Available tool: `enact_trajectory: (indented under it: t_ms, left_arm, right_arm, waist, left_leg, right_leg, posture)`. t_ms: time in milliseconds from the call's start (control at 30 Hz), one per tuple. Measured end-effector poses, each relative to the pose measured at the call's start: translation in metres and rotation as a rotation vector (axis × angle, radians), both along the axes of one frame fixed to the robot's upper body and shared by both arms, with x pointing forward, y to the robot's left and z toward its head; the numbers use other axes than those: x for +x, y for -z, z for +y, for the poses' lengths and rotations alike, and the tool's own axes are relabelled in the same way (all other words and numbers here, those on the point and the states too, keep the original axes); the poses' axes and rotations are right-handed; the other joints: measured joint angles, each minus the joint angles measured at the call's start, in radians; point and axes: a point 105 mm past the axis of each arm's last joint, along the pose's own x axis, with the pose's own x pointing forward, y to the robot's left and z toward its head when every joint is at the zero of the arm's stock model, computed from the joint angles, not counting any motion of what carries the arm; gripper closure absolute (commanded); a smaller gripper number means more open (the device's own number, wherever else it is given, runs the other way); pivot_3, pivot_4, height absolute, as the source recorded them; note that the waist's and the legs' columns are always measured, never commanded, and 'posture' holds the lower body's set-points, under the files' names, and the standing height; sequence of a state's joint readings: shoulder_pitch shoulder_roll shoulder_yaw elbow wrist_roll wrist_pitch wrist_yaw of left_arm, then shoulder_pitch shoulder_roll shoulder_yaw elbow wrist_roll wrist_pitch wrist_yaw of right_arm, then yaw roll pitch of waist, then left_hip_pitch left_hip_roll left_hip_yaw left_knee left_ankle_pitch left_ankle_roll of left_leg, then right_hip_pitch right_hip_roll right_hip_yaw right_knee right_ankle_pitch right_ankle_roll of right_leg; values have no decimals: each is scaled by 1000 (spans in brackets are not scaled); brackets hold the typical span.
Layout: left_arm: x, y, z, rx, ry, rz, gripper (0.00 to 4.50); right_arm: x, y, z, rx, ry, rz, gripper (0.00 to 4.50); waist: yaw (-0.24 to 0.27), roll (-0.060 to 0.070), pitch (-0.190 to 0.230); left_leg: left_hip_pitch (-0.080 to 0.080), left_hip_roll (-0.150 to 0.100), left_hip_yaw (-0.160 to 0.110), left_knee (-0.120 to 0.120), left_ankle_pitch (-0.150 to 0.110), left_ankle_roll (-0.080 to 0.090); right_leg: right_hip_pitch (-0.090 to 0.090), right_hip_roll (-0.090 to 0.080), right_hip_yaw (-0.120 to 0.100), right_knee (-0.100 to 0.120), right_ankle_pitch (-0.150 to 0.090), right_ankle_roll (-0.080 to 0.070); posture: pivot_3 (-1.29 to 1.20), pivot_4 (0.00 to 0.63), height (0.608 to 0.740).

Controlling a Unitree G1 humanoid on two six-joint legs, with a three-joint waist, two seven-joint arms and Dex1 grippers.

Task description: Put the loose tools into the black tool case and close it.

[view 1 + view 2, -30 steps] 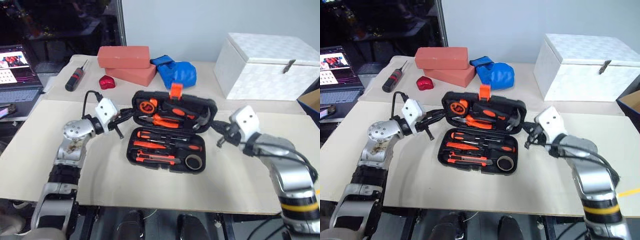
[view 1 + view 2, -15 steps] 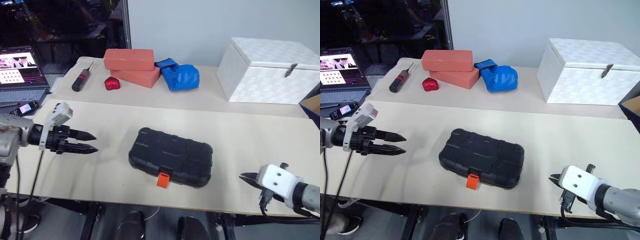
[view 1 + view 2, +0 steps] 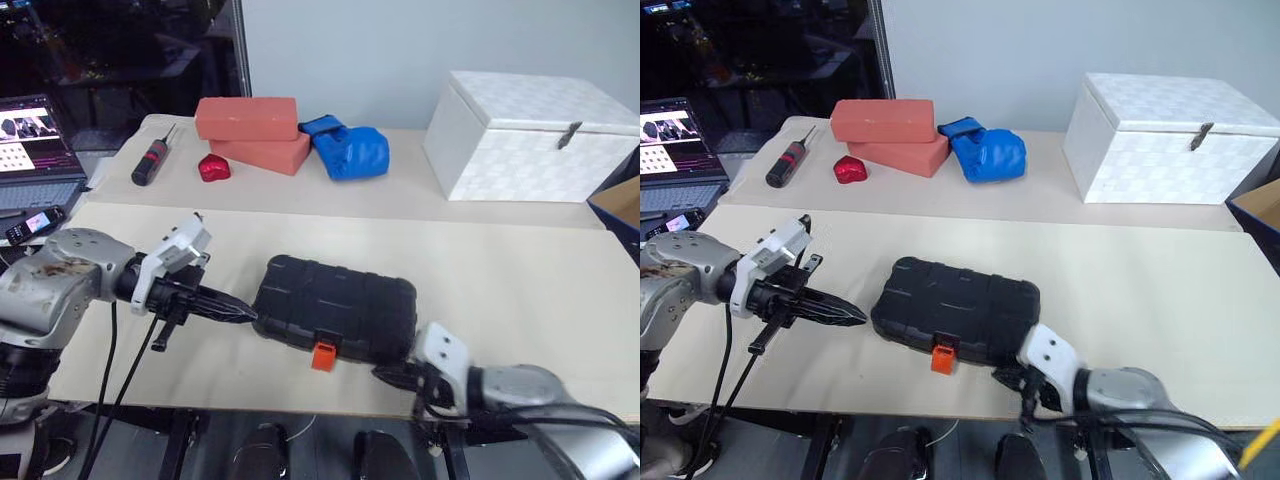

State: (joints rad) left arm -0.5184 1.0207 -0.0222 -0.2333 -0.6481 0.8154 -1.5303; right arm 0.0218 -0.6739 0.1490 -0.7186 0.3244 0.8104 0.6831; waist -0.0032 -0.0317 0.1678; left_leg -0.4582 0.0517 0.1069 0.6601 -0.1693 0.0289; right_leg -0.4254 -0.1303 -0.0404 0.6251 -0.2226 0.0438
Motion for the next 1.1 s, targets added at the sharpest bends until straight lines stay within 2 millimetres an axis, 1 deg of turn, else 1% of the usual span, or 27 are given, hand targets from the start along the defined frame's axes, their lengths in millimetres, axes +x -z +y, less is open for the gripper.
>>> enact_trajectory:
  t_ms: [100, 133, 200, 233, 267, 333, 367, 400, 433, 500, 567, 633, 700, 767, 800, 867, 900, 967, 1100]
  left_arm:
    - [1, 1, -7, -27, -20, -19, 4468]
    - [2, 2, -8, -29, -29, -22, 4468]
    - [8, 4, -11, -48, -84, -50, 4468]
    - [12, 4, -13, -63, -112, -67, 4468]
    - [14, 5, -15, -71, -126, -74, 4468]
    - [24, 7, -18, -78, -194, -110, 4468]
    - [29, 6, -19, -81, -218, -123, 4468]
    - [38, 5, -20, -88, -263, -149, 4468]
    - [45, 3, -22, -90, -296, -181, 4468]
    - [57, 4, -22, -69, -350, -222, 4468]
    - [67, 8, -26, -56, -381, -241, 4468]
    - [74, 16, -30, -28, -395, -242, 4468]
    - [82, 27, -36, 14, -407, -240, 4468]
    - [89, 37, -39, 62, -413, -245, 4468]
    - [92, 37, -41, 80, -407, -267, 4468]
    - [96, 39, -42, 103, -403, -288, 4468]
    - [97, 40, -43, 104, -402, -290, 4468]
    - [99, 41, -43, 108, -398, -299, 4468]
    - [102, 42, -45, 105, -393, -301, 4468]
  right_arm:
    - [40, -5, 0, 3, 143, -77, 4500]
    - [49, -7, -1, 3, 175, -94, 4500]
    - [79, -12, -3, -14, 249, -135, 4500]
    - [98, -16, -4, -17, 288, -157, 4500]
    - [107, -18, -4, -19, 306, -170, 4500]
    - [132, -23, -6, -28, 339, -200, 4500]
    - [139, -23, -5, -24, 346, -200, 4500]
    - [149, -23, -4, -15, 354, -201, 4500]
    - [154, -24, -4, -16, 354, -206, 4500]
    - [156, -24, -5, -23, 335, -212, 4500]
    - [151, -23, -11, -50, 305, -205, 4500]
    - [138, -20, -19, -80, 278, -181, 4500]
    - [119, -15, -23, -72, 270, -114, 4500]
    - [100, -14, -15, -44, 243, -60, 4500]
    - [93, -15, -8, -25, 227, -41, 4500]
    - [86, -22, 6, 12, 200, -34, 4500]
    - [84, -22, 11, 23, 192, -29, 4500]
    - [83, -20, 23, 35, 188, -16, 4500]
    - [91, -10, 38, 32, 201, 10, 4500]
  waist:
    - [-3, 0, 0]
    - [-4, 0, 0]
    - [-9, 0, 0]
    - [-10, 0, 0]
    - [-10, 0, 0]
    - [-10, 0, 0]
    - [-11, 0, 0]
    - [-11, 0, 0]
    - [-10, 0, 0]
    - [-8, 0, 0]
    - [-3, 0, 0]
    - [3, 0, 0]
    - [7, 0, 0]
    - [6, 0, 0]
    - [2, 0, 0]
    - [-4, 1, 0]
    - [-6, 1, 0]
    - [-6, 1, -1]
    - [-9, 1, -1]
  left_leg:
    - [0, 0, 1, 1, 0, 0]
    - [0, 0, 1, 0, 0, 0]
    - [0, 0, 1, 1, 1, -1]
    - [0, 0, 1, 1, 2, -1]
    - [-1, 0, 2, 1, 3, 0]
    - [-1, 0, 3, 0, 5, 2]
    - [-1, -1, 4, 0, 7, 5]
    - [-1, -1, 5, 0, 8, 7]
    - [-1, -1, 6, 0, 8, 7]
    - [-2, -1, 6, 0, 8, 7]
    - [-3, -1, 6, 0, 7, 8]
    - [-3, -2, 6, 0, 6, 9]
    - [-4, -2, 6, -1, 5, 9]
    - [-4, -1, 6, -1, 5, 9]
    - [-3, -1, 6, 0, 5, 9]
    - [-1, -1, 5, 0, 5, 9]
    - [0, 0, 5, 0, 5, 8]
    - [1, 0, 3, 0, 1, 1]
    - [1, 0, 2, 0, 3, -1]
  right_leg:
    - [0, 0, 0, 0, 1, 0]
    - [0, 0, 0, 0, 1, 0]
    - [0, 0, 0, 1, 2, 0]
    - [1, 1, 0, 2, 3, 0]
    - [2, 1, 1, 3, 3, 0]
    - [2, 2, 0, 3, 3, 0]
    - [2, 2, 0, 4, 3, 0]
    - [2, 3, 1, 4, 4, 1]
    - [2, 3, 0, 4, 6, 3]
    - [2, 3, 0, 4, 8, 0]
    - [2, 3, 0, 4, 8, 1]
    - [2, 3, 0, 4, 7, 1]
    - [2, 3, 0, 3, 7, 1]
    - [1, 3, 0, 4, 6, 0]
    - [1, 3, 0, 4, 6, 0]
    - [2, 3, 0, 4, 6, 0]
    - [3, 3, 0, 4, 5, 1]
    - [3, 3, 0, 4, 1, -1]
    - [3, 2, 0, 4, 3, -1]
  posture:
    - [0, 150, 740]
    - [0, 150, 740]
    - [0, 150, 740]
    - [0, 150, 740]
    - [0, 150, 740]
    - [0, 150, 740]
    - [0, 150, 740]
    - [0, 150, 740]
    - [0, 150, 740]
    - [0, 150, 740]
    - [0, 150, 740]
    - [0, 150, 740]
    - [0, 150, 740]
    - [0, 150, 740]
    - [0, 150, 740]
    - [0, 150, 740]
    - [0, 150, 740]
    - [0, 150, 740]
    - [0, 150, 740]
